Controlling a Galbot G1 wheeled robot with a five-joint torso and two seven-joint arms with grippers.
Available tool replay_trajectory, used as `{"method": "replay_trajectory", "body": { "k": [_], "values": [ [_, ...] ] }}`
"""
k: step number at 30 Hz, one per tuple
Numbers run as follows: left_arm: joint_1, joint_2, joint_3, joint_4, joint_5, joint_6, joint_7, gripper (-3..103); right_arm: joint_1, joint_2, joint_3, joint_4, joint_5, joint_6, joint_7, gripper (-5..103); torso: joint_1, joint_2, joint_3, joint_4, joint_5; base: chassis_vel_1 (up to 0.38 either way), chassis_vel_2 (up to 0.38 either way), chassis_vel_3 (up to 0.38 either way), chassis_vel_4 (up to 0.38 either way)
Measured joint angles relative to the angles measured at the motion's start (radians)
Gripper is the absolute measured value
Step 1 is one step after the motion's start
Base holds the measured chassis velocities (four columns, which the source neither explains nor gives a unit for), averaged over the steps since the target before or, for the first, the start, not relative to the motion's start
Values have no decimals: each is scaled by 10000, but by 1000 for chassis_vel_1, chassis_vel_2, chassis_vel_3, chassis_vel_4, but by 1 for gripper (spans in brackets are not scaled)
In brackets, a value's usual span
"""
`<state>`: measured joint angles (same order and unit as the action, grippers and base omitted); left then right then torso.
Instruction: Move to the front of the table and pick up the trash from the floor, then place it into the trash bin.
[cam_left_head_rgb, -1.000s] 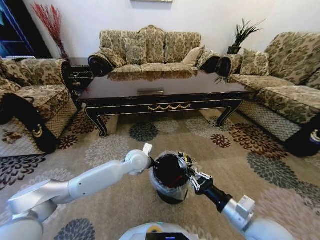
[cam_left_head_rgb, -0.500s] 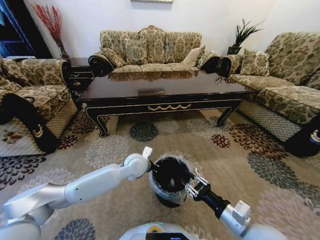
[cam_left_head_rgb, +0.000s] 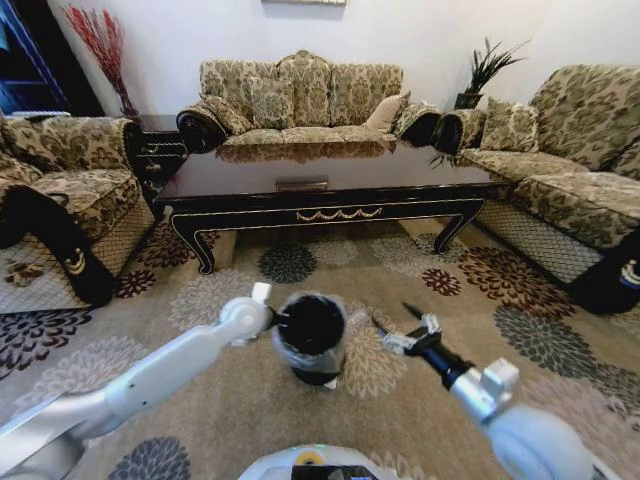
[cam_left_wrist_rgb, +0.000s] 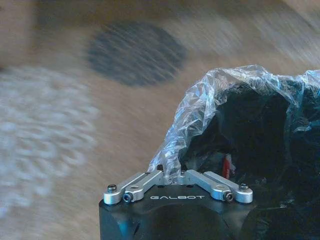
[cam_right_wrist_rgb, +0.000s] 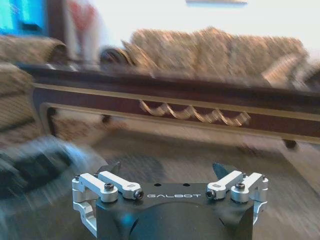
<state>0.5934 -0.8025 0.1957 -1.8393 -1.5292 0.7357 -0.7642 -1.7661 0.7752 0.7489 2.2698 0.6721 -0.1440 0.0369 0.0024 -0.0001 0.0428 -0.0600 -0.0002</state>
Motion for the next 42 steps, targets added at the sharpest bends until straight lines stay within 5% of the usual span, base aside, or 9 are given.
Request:
{"method": "replay_trajectory", "body": {
  "k": [4, 9, 10, 19, 42],
  "values": [
    [1210, 521, -1710, 52, 554, -9, 483, 2, 1065, 94, -719, -1968, -66, -15, -202, 100, 0, 1, 0, -4, -1, 0, 0, 0, 0],
    [2321, 1165, -2627, -83, 1158, 0, 1101, 2, 2612, 422, -1799, -4278, -371, 77, -468, 100, 0, 0, 0, 11, 5, 0, 0, 0, 0],
    [2414, 1308, -2709, -130, 1199, 4, 1380, 2, 3264, 818, -2162, -5673, -326, 99, -654, 100, 0, 0, 1, -5, -4, 0, 0, 0, 0],
    [2823, 1399, -2800, -619, 988, 0, 1256, 2, 4686, 1490, -3358, -8450, -960, 327, -1072, 100, 0, 0, 0, 0, 0, 0, 0, 0, 0],
    [2726, 1623, -2415, -1102, 312, -3, 541, 2, 7227, 2308, -5315, -12310, -1579, 1338, -1830, 100, 0, 0, 0, -1, 1, 0, 0, 0, 0]
  ]
}}
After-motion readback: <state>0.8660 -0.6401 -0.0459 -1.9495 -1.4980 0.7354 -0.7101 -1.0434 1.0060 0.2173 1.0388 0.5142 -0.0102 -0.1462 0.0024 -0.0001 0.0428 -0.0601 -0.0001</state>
